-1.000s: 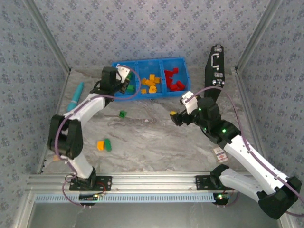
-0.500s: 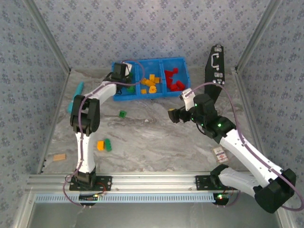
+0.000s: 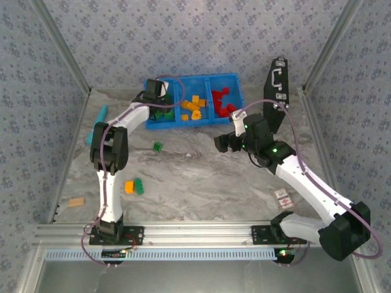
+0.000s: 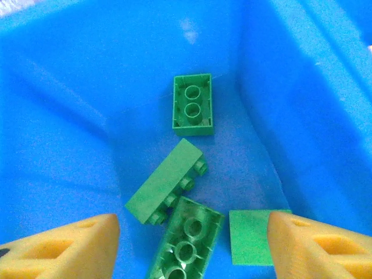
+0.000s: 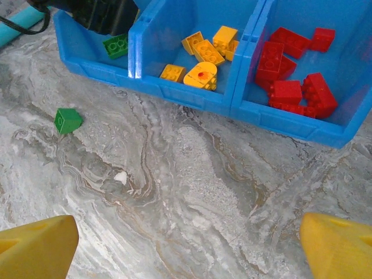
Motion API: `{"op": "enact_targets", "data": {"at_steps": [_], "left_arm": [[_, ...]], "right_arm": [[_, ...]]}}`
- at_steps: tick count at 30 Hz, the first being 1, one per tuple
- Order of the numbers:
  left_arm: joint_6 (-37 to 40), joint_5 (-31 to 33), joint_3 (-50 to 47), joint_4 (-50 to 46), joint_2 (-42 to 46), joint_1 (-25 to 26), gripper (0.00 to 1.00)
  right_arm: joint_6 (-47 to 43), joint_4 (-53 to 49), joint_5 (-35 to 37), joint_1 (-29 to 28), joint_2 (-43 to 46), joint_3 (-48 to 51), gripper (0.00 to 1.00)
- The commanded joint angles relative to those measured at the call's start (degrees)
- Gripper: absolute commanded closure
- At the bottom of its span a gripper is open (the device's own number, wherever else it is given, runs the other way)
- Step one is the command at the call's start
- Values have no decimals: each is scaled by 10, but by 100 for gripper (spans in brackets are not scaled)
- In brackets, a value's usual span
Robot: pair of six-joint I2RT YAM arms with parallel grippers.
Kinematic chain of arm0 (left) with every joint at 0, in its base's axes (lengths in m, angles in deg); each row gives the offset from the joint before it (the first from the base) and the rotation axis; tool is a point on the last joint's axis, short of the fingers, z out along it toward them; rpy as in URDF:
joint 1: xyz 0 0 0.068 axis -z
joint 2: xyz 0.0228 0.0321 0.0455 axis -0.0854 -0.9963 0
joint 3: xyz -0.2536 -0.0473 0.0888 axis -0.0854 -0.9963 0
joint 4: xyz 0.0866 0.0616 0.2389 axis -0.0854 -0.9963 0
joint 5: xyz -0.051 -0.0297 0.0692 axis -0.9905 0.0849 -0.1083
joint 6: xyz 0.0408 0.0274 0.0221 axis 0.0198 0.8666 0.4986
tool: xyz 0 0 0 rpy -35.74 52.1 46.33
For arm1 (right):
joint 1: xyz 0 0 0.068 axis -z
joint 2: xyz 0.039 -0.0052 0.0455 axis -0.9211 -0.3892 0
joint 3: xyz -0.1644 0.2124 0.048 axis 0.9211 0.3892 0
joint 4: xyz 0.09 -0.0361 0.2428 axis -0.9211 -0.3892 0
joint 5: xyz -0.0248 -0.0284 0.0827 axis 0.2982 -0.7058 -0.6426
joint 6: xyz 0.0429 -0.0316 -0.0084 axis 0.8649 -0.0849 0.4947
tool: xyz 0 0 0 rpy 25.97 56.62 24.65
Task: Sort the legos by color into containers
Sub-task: Place the lego in the container, then pick up the lego from the center of the table.
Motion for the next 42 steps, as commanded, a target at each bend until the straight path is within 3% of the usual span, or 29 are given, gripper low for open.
{"op": "enact_targets", "data": {"at_steps": [1, 5, 11, 24, 32, 42], "left_arm": [[5, -23, 24, -22, 75, 0, 32], [17, -34, 5, -31, 167, 0, 31], [83, -1, -74, -45, 346, -4, 26], [137, -5, -330, -63, 682, -68, 15], [140, -18, -421, -60, 786, -81, 12], [134, -22, -476, -43, 848, -82, 10]], "right_arm": [[1, -9, -19, 3, -14, -27, 1], [-14, 18, -58, -3, -59, -35, 1], [-7, 75, -88, -51, -152, -63, 4], [111, 59, -76, -152, -427, -269, 6], [209, 20, -60, -182, -546, -379, 5], [232, -14, -25, -205, -647, -474, 1]]}}
